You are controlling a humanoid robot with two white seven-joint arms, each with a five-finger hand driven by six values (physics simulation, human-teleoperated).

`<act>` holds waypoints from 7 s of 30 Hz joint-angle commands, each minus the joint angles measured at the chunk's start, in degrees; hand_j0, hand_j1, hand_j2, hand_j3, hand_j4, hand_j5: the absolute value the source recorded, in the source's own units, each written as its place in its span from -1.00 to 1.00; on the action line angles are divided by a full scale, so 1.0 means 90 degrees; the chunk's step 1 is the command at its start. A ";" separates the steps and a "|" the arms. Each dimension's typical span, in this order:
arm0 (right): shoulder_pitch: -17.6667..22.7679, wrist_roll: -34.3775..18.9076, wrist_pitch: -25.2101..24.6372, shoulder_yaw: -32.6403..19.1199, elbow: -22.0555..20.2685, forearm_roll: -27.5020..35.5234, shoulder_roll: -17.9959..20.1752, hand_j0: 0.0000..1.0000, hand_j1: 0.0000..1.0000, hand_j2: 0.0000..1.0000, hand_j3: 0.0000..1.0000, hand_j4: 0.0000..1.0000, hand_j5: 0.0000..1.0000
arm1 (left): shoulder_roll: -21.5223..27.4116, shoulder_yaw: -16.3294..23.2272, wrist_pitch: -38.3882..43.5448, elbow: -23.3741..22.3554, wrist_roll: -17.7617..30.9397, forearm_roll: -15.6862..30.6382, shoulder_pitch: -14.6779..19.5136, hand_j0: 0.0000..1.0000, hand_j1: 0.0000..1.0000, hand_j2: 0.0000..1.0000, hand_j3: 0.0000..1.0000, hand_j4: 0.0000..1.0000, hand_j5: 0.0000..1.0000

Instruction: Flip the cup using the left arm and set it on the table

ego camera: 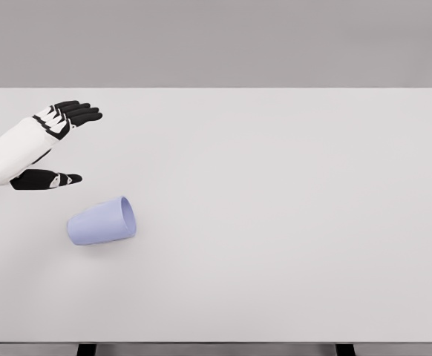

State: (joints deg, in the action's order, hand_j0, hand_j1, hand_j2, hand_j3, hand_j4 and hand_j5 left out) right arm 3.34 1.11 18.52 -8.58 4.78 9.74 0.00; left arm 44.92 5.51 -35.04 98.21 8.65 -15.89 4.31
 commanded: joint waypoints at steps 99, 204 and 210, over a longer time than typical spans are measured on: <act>0.0000 0.0004 -0.0007 -0.0003 0.0015 0.0012 0.0000 1.00 1.00 1.00 1.00 1.00 1.00 | 0.1981 0.3108 0.1579 0.0572 -0.0023 0.3142 0.0547 1.00 1.00 1.00 1.00 1.00 1.00; 0.0000 0.0004 -0.0007 -0.0003 0.0015 0.0012 0.0000 1.00 1.00 1.00 1.00 1.00 1.00 | 0.1053 0.3450 0.2888 0.0563 -0.0013 0.3133 0.1016 0.59 0.59 0.59 0.59 0.59 0.59; 0.0000 0.0004 -0.0007 -0.0003 0.0015 0.0012 0.0000 1.00 1.00 1.00 1.00 1.00 1.00 | 0.0878 0.3206 0.2614 0.0563 -0.0013 0.3133 0.1045 0.60 0.60 0.60 0.60 0.60 0.60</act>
State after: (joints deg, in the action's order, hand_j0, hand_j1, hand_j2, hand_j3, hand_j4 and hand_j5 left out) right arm 3.34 1.15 18.45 -8.60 4.93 9.81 0.00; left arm 53.24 35.04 -10.79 103.25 8.54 12.14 13.80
